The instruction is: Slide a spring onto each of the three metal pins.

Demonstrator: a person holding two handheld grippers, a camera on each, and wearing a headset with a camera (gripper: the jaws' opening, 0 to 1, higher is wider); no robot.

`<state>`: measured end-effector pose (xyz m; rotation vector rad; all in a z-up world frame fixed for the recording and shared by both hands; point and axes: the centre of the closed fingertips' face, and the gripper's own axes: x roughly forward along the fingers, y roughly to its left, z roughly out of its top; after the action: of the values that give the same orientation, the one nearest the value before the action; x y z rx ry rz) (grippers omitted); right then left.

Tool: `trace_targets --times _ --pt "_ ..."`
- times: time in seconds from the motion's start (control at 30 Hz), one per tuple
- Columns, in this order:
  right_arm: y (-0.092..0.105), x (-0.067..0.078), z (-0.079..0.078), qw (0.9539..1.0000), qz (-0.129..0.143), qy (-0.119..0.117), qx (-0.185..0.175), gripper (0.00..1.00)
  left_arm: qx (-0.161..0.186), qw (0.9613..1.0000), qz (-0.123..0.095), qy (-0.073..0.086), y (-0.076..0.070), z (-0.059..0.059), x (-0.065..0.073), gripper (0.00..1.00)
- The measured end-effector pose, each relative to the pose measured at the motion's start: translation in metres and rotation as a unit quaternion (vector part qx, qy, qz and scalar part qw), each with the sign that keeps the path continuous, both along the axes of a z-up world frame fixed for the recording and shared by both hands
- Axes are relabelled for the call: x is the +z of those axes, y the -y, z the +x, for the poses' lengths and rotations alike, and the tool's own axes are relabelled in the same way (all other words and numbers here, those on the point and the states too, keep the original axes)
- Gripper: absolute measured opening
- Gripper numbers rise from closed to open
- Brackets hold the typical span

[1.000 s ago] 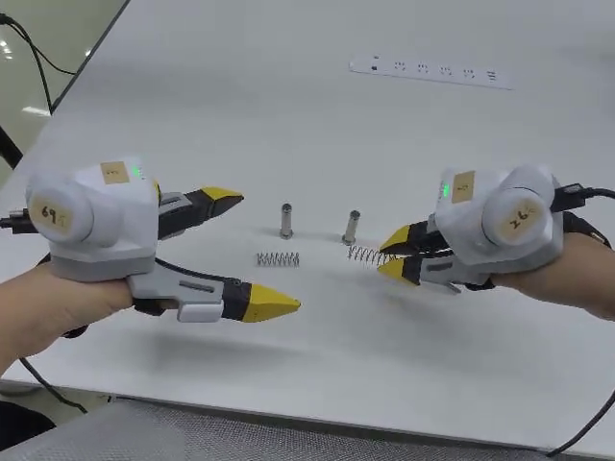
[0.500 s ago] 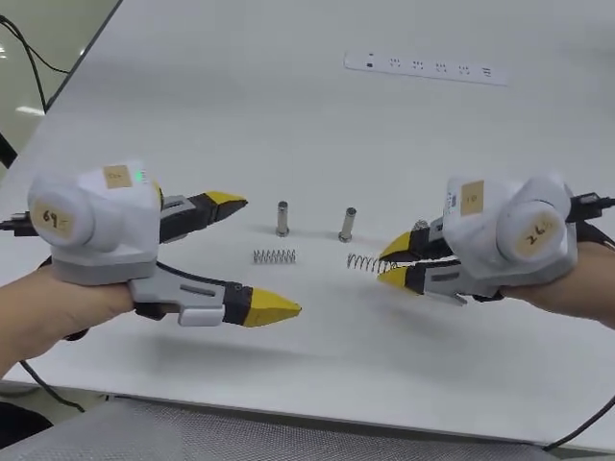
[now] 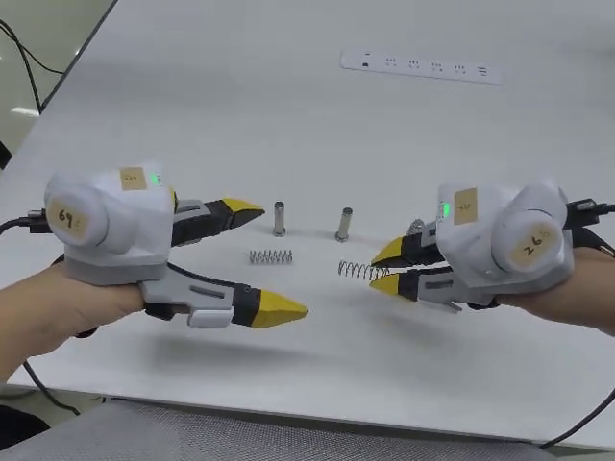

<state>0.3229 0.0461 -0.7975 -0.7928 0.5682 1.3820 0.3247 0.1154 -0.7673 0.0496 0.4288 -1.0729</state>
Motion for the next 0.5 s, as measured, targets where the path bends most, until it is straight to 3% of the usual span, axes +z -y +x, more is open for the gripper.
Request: trace_targets --times 0.07,0.13,0.37,0.5 --pt "-0.001 0.001 0.0 1.0 0.001 0.001 0.001 0.07 -0.015 0.9999 0.0 -0.008 0.004 -0.004 -0.001 0.68" --pt "-0.002 0.002 0.001 1.0 0.002 0.002 0.002 0.07 -0.018 0.9998 0.003 0.002 0.007 -0.001 -0.001 0.67" --pt "-0.005 0.005 0.001 0.9999 0.001 0.007 0.009 0.07 -0.039 0.9991 -0.016 0.001 0.024 0.001 0.003 0.52" --pt "-0.007 0.005 0.001 0.9999 0.003 0.009 0.013 0.07 -0.057 0.9984 -0.009 0.001 0.033 0.0 -0.002 0.45"
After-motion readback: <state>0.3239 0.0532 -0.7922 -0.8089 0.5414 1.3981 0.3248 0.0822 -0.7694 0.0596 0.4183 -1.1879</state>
